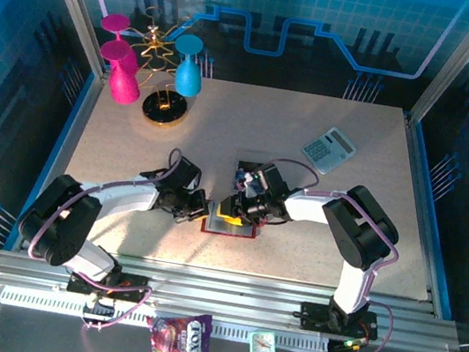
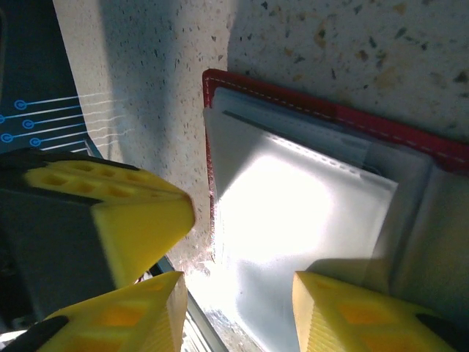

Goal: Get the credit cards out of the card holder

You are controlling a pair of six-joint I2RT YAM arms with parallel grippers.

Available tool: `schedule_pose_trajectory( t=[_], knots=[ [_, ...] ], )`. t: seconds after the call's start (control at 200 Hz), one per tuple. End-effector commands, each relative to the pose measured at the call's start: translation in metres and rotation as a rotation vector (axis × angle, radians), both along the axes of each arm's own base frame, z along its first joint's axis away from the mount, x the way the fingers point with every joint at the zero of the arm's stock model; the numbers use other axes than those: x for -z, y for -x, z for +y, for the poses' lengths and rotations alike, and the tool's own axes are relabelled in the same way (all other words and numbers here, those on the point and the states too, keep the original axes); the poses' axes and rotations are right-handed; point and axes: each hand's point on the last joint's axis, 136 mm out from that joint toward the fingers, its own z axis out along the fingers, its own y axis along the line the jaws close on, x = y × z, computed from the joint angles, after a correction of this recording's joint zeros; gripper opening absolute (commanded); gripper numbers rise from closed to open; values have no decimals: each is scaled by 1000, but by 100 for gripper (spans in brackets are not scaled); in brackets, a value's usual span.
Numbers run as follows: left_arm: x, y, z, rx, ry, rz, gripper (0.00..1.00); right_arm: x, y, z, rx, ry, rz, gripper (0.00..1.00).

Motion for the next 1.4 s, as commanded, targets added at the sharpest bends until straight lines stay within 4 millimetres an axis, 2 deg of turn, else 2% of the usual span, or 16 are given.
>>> schedule_pose_trajectory(
  t=[0.0, 0.11, 0.23, 0.54, 0.921, 1.396],
  knots=[
    [-23, -8, -7, -22, 47, -36, 8, 13, 4, -10, 24, 16, 43, 44],
    [-33, -14, -10, -33, 78, -66, 13, 12, 4, -10, 26, 9, 40, 43],
    [-36, -18, -15, -33, 117, -66, 17, 11, 3, -11, 28, 5, 37, 43],
    [-24, -26, -27, -34, 171, -41, 22, 11, 3, -10, 29, -4, 40, 42],
    [-8, -29, -22, -38, 140, -8, 26, 8, 3, -10, 31, -11, 40, 42],
    [-4, -28, -23, -33, 140, 5, 31, 7, 3, -9, 31, -13, 41, 43]
  ],
)
